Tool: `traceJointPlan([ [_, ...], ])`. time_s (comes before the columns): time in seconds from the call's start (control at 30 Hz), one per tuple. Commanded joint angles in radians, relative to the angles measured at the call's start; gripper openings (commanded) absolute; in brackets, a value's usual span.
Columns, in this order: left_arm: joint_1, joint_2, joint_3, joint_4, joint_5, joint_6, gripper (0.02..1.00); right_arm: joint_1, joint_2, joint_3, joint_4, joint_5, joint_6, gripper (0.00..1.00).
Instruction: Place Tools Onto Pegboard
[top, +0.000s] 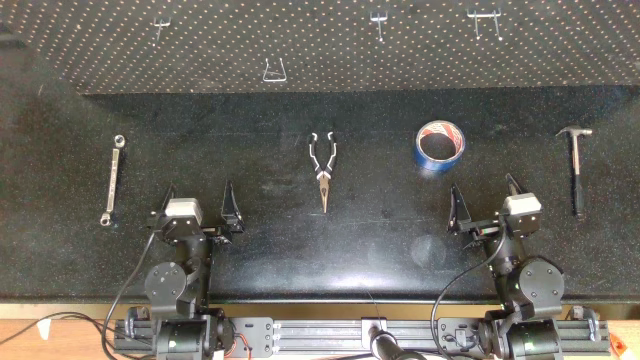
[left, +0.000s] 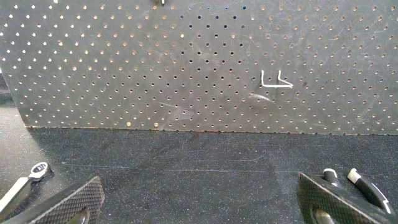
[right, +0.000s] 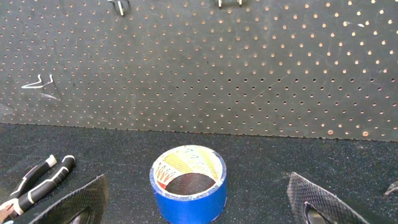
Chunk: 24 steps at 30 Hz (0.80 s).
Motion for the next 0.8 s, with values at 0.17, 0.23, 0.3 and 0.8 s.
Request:
traceJointPlan([
  [0.17,0.004,-0.005,-0.002,-0.007,-0.022,0.009,0.996,0.006,-0.011,-0.005,-0.005,0.013,-0.011,0.943],
  [0.23,0.004,-0.005,-0.002,-0.007,-0.022,0.009,0.996,0.006,-0.011,-0.005,-0.005,0.013,-0.011,0.943],
  [0.3,0.004,-0.005,-0.002,-0.007,-0.022,0.009,0.996,0.006,-0.011,-0.005,-0.005,0.013,-0.011,0.943],
  [0.8,0.004,-0.005,-0.002,-0.007,-0.022,0.009,0.996,0.006,-0.011,-0.005,-0.005,0.013,-0.011,0.943],
])
